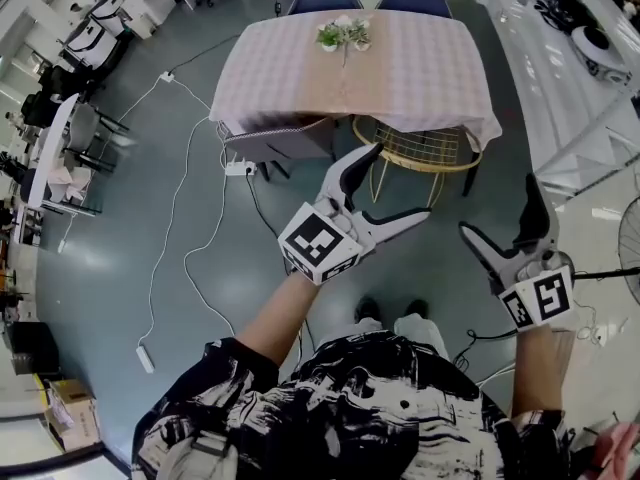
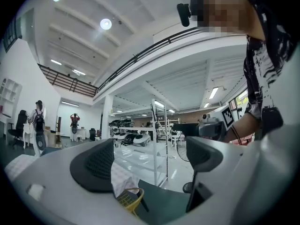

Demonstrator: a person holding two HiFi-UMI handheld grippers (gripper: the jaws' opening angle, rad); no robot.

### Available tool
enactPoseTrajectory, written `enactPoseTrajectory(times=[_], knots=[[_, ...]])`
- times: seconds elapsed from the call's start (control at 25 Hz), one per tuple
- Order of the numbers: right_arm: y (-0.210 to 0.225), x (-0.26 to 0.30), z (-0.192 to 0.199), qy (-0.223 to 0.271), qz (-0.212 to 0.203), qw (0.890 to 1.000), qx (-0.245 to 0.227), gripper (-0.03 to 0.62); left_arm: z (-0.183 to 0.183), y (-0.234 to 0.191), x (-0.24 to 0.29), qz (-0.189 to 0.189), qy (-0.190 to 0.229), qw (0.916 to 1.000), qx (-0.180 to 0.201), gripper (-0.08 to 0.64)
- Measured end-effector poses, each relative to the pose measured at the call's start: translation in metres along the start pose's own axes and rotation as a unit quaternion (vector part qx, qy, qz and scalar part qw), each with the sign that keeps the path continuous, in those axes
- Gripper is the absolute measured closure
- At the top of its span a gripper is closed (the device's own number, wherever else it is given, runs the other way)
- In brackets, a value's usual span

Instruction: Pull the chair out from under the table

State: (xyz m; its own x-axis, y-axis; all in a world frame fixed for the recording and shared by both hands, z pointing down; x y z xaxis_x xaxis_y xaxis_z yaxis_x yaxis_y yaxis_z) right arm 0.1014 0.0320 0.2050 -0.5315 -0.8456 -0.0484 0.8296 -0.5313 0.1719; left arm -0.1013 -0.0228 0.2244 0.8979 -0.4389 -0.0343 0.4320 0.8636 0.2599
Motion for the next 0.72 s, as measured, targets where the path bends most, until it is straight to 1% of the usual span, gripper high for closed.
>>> enactPoseTrajectory(times=[0.12,0.24,0.36,0.52,0.6,0.72], knots=[[0.023,0.014,0.002,-0.004,-0.004,1.000,0.003,0.055,0.009,-0.014,0.018,-0.004,-0.005,1.0000,0.001,0.101],[0.050,0.029,0.007,-0.012,-0.019,1.000,0.004,0.055,0.018,-0.026,0.037,-0.014,-0.019,0.9997,0.006,0.101],[0.077,0.045,0.010,-0.023,-0.045,0.999,0.005,0.055,0.027,-0.038,0.055,-0.031,-0.040,0.9986,0.012,0.101],[0.109,0.067,0.017,-0.043,-0.091,0.995,-0.013,0.055,0.037,-0.053,0.080,-0.049,-0.060,0.9967,0.024,0.101],[0.123,0.076,0.026,-0.058,-0.106,0.993,-0.019,0.055,0.047,-0.057,0.091,-0.047,-0.071,0.9960,0.026,0.101],[0.139,0.090,0.048,-0.089,-0.116,0.989,-0.027,0.055,0.069,-0.060,0.103,-0.020,-0.096,0.9946,0.034,0.101]])
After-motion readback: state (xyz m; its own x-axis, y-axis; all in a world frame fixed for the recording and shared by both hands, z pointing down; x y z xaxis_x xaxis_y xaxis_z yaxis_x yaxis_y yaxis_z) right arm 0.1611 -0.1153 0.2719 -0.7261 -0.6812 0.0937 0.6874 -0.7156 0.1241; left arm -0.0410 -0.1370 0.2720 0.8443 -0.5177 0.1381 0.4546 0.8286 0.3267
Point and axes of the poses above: the fingertips, and each gripper's own axes: x forward along the fingers, y to its right, z out of its underside, the point moved 6 cm from there along -x, backward along the fingers, and after that the axes turned 14 degrees about x, right-handed, at the moved point
